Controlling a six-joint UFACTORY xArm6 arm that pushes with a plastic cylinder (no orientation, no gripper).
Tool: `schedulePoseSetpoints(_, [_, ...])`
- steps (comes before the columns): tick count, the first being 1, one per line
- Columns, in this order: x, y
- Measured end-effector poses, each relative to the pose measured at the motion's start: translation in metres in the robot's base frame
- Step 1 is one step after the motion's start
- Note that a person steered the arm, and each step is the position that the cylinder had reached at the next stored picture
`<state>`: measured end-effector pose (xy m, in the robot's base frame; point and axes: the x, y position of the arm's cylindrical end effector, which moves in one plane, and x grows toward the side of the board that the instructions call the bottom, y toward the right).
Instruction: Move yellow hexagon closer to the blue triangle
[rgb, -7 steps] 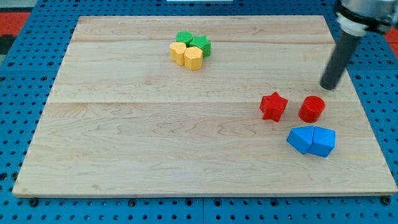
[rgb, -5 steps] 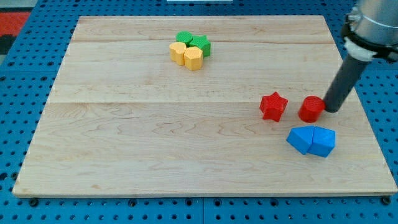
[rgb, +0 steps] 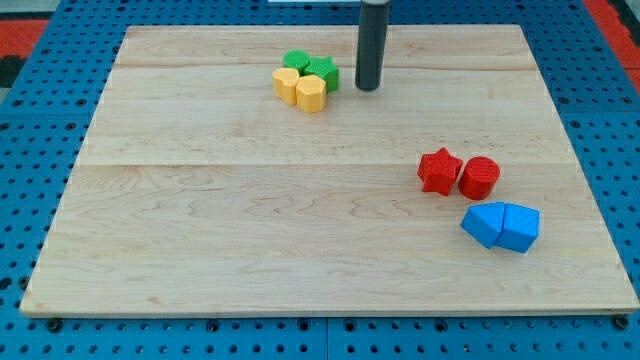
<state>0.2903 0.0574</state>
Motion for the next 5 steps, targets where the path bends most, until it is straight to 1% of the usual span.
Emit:
schedulePoseSetpoints(1, [-0.014, -0.057])
schedulePoseSetpoints(2, [-0.006, -0.101])
schedulePoseSetpoints(3, [-0.004, -0.097])
schedulePoseSetpoints(5, [0.034, -0.100])
